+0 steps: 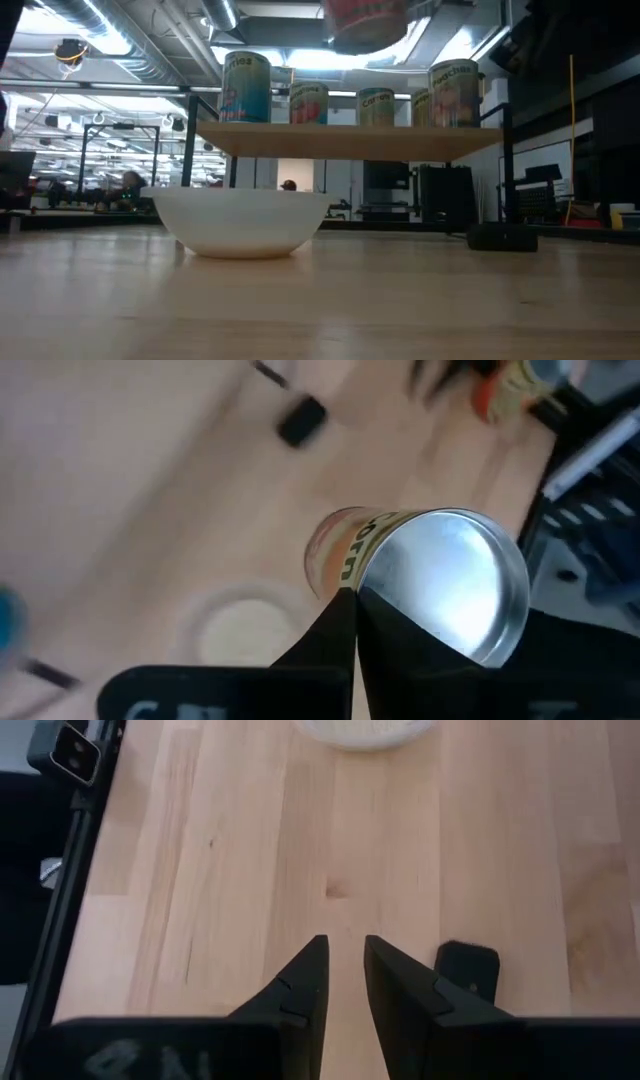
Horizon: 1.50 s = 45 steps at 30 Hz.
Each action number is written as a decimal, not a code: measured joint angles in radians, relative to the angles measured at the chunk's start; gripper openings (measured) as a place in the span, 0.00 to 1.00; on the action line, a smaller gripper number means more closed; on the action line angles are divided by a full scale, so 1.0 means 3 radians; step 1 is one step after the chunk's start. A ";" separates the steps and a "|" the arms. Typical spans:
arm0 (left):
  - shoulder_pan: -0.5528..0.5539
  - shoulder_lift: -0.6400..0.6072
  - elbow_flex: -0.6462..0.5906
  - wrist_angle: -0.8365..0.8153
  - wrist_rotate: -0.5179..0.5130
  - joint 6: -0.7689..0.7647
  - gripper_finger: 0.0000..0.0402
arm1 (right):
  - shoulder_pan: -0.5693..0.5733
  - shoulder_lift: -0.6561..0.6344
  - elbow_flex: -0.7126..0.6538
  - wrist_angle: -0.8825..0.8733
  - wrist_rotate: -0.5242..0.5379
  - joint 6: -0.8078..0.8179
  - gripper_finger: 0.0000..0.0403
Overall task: Pick and place cans onto a shelf
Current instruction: Put the canned corn on the shelf
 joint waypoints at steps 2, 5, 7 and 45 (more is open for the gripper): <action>0.0150 -0.0091 0.0001 0.0000 -0.0004 0.0179 0.00 | -0.0001 0.0016 0.0000 0.0025 0.0000 -0.0002 0.18; 0.0369 -0.0161 0.0001 -0.0028 -0.0006 0.0431 0.00 | -0.0001 0.0034 -0.0001 0.0053 0.0000 -0.0010 0.18; 0.0510 -0.0178 0.0001 -0.0024 -0.0002 0.0567 0.00 | 0.0000 0.0037 -0.0001 0.0040 0.0000 -0.0015 0.18; 0.1358 -0.0061 -0.0004 -0.0589 -0.0043 0.0973 0.00 | -0.0001 0.0055 -0.0001 0.0069 0.0000 -0.0018 0.18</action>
